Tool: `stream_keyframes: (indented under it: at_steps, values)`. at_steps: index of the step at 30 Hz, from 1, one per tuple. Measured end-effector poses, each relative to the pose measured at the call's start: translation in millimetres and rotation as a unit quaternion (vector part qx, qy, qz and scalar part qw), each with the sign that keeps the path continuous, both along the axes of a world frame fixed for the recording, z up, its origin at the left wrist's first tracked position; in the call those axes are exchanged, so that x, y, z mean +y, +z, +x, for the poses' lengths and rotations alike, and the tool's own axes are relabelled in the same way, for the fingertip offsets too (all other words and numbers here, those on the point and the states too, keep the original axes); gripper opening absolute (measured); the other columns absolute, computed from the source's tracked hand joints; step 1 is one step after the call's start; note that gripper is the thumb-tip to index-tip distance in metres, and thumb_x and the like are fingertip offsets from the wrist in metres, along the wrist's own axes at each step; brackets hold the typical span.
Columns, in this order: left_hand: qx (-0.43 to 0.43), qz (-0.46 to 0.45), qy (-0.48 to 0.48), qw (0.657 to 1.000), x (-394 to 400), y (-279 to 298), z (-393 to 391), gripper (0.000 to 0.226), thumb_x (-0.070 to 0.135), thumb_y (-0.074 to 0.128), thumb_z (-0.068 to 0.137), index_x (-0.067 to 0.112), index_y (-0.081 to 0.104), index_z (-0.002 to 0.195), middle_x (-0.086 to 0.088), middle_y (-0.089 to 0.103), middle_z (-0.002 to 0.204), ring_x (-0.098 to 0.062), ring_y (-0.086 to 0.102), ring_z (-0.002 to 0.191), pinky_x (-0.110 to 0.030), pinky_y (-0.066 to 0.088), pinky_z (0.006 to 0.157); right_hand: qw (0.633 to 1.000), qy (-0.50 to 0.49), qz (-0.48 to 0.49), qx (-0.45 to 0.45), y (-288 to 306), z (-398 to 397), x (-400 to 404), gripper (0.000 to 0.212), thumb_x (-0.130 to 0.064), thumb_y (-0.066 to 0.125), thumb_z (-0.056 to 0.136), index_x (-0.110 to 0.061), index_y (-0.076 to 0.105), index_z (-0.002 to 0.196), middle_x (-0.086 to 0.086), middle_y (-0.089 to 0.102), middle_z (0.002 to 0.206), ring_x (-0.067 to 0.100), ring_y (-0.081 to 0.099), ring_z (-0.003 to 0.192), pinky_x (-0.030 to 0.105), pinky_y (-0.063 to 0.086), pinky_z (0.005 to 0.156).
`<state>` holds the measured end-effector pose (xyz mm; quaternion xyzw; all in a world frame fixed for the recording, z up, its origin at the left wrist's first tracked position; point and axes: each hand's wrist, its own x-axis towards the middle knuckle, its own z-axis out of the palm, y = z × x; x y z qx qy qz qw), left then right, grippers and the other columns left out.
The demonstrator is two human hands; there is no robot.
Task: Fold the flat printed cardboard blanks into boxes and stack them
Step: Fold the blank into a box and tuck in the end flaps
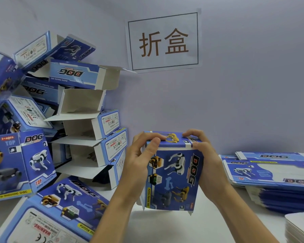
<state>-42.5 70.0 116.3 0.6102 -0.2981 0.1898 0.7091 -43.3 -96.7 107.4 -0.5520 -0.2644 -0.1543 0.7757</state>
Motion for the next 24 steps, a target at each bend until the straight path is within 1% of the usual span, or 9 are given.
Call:
stream_keyframes:
  at_steps: [3, 6, 9, 11, 13, 16, 18, 20, 24]
  values:
    - [-0.007, 0.004, 0.005, 1.000, -3.1, 0.3, -1.3, 0.026, 0.049, 0.061, 0.084, 0.028, 0.071, 0.096, -0.014, 0.059, 0.127, -0.035, 0.063, 0.117, -0.056, 0.059, 0.082, 1.000, 0.002, 0.006, 0.004, 0.5, -0.5, -0.9, 0.019, -0.032, 0.045, 0.081, -0.030, 0.059, 0.094, 0.012, 0.071, 0.093, 0.029, 0.071, 0.076, 0.036, 0.056, 0.059]
    - [0.009, -0.024, 0.001, 1.000, -6.3, -0.4, -1.7, 0.025, 0.044, 0.055, 0.089, 0.027, 0.072, 0.091, -0.013, 0.062, 0.123, -0.032, 0.068, 0.111, -0.049, 0.061, 0.078, 1.000, 0.006, 0.010, 0.003, 1.1, -0.8, -0.6, 0.017, -0.036, 0.046, 0.084, -0.029, 0.059, 0.092, 0.010, 0.071, 0.090, 0.028, 0.071, 0.077, 0.036, 0.056, 0.059]
    - [0.033, -0.052, -0.004, 0.998, -7.9, -0.7, -3.0, 0.028, 0.043, 0.049, 0.091, 0.026, 0.072, 0.089, -0.013, 0.065, 0.119, -0.032, 0.070, 0.106, -0.052, 0.059, 0.081, 1.000, -0.007, 0.004, 0.001, 1.8, -1.8, 1.0, 0.017, -0.039, 0.047, 0.086, -0.028, 0.058, 0.091, 0.010, 0.070, 0.090, 0.028, 0.071, 0.078, 0.034, 0.057, 0.056]
    - [0.022, -0.041, 0.009, 0.999, -8.5, -1.1, -3.6, 0.025, 0.035, 0.047, 0.095, 0.029, 0.070, 0.090, -0.010, 0.060, 0.122, -0.029, 0.069, 0.107, -0.046, 0.060, 0.075, 1.000, -0.021, -0.003, -0.001, 2.4, -1.9, 2.3, 0.014, -0.036, 0.048, 0.086, -0.028, 0.058, 0.092, 0.008, 0.070, 0.092, 0.027, 0.072, 0.078, 0.032, 0.057, 0.054]
    - [0.016, -0.025, 0.030, 0.999, -8.5, -1.5, -2.9, 0.032, 0.025, 0.042, 0.104, 0.034, 0.069, 0.089, -0.004, 0.058, 0.122, -0.024, 0.069, 0.109, -0.035, 0.060, 0.069, 0.999, -0.032, -0.007, -0.003, 2.8, -1.2, 3.8, 0.011, -0.029, 0.048, 0.094, -0.030, 0.059, 0.092, 0.008, 0.070, 0.095, 0.026, 0.073, 0.078, 0.034, 0.056, 0.055]
    - [0.014, -0.012, 0.045, 0.999, -9.1, -1.9, -2.4, 0.043, 0.015, 0.036, 0.106, 0.036, 0.067, 0.086, -0.006, 0.057, 0.123, -0.021, 0.068, 0.108, -0.032, 0.060, 0.068, 0.999, -0.036, -0.010, 0.006, 2.4, -0.9, 5.0, 0.024, -0.020, 0.039, 0.102, -0.030, 0.059, 0.093, 0.016, 0.068, 0.099, 0.028, 0.072, 0.077, 0.035, 0.054, 0.057]
    - [0.016, -0.019, 0.048, 0.999, -11.0, -0.9, -3.4, 0.040, 0.019, 0.037, 0.106, 0.035, 0.067, 0.085, -0.009, 0.057, 0.122, -0.021, 0.069, 0.105, -0.029, 0.058, 0.064, 1.000, -0.021, -0.001, 0.009, 2.6, -1.2, 4.5, 0.016, -0.027, 0.045, 0.100, -0.030, 0.059, 0.093, 0.015, 0.068, 0.098, 0.027, 0.072, 0.077, 0.033, 0.056, 0.056]
    - [0.022, -0.026, 0.046, 0.998, -12.7, -0.2, -5.5, 0.034, 0.024, 0.040, 0.105, 0.034, 0.066, 0.085, -0.010, 0.057, 0.120, -0.023, 0.071, 0.103, -0.029, 0.058, 0.062, 1.000, -0.010, 0.003, 0.009, 3.2, -1.3, 3.6, 0.013, -0.037, 0.049, 0.090, -0.031, 0.059, 0.092, 0.011, 0.071, 0.093, 0.026, 0.072, 0.076, 0.031, 0.057, 0.056]
    - [0.029, -0.021, 0.039, 0.999, -11.1, 0.8, -5.8, 0.031, 0.015, 0.042, 0.104, 0.033, 0.062, 0.089, -0.010, 0.057, 0.123, -0.023, 0.071, 0.103, -0.032, 0.060, 0.061, 1.000, -0.008, -0.013, 0.013, 1.5, 0.3, 4.4, 0.015, -0.033, 0.049, 0.084, -0.033, 0.057, 0.096, 0.010, 0.072, 0.093, 0.029, 0.072, 0.076, 0.037, 0.056, 0.059]
